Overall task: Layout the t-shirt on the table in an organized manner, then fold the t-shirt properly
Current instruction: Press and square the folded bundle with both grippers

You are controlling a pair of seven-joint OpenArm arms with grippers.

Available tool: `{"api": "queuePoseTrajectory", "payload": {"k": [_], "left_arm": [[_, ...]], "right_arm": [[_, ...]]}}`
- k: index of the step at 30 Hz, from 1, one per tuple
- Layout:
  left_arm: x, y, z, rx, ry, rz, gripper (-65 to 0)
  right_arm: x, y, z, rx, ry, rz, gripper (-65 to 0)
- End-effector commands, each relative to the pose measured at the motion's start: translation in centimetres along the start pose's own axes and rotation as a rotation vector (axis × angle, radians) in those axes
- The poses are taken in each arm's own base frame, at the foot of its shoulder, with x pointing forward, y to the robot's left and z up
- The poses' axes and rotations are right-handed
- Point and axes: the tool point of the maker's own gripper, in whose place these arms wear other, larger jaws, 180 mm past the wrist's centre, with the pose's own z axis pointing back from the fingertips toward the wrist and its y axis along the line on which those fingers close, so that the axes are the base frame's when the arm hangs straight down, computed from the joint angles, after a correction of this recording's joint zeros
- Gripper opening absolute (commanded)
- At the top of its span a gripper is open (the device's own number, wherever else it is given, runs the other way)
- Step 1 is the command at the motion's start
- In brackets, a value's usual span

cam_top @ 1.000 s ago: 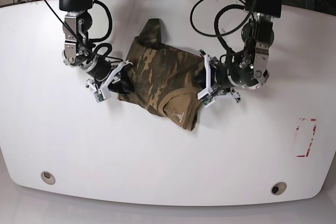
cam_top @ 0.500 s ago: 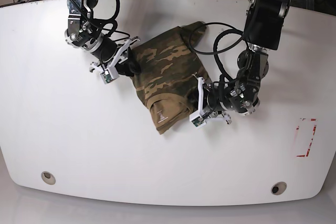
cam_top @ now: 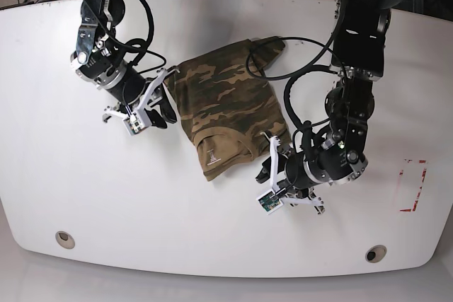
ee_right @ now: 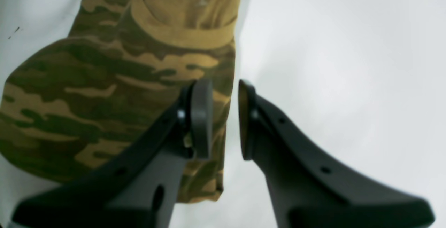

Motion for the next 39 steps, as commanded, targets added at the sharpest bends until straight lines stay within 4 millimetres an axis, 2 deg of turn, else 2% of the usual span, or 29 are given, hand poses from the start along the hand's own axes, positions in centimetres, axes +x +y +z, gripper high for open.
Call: {"api": "queuePoseTrajectory", "payload": {"k": [1,4,9,18,26,28,33,39], "left_arm": [[0.8,-1.3,0.7,-0.001,-0.033,-0.002,-51.2],[-0.6,-3.7,0.6,-0.037,-0.017,0.023,-51.2],[-3.5,-7.9,0.0,-0.115,0.027,0.088,-51.2],[-7.6,-12.5,-0.5,-0.205,0.060,0.174,-51.2],[-13.8,-13.3,-2.1,-0.263,0.162,0.253,-51.2],[-14.7,-12.7,-2.3,-0.258,0.175,0.261,-51.2],[-15.9,-11.8,-2.5,-0.251,0.189,0.272,-51.2],[-15.2,-10.4,-2.6,-0.230,0.179,0.256,-51.2]], "right_arm": [[2.0,-0.4,0.0,-0.002,-0.062,0.014,-52.6],[2.0,-0.7,-0.5,0.001,-0.060,0.002,-52.6],[0.7,-0.6,-2.3,0.034,-0.022,-0.039,-52.6],[-2.4,-0.5,-4.0,0.066,-0.020,-0.146,-52.6],[-6.8,0.2,-4.4,0.074,0.008,-0.259,-52.6],[-7.6,0.4,-4.2,0.075,0.016,-0.271,-52.6],[-9.1,1.3,-3.5,0.079,0.036,-0.288,-52.6],[-8.6,2.4,-2.4,0.086,0.019,-0.273,-52.6]]}}
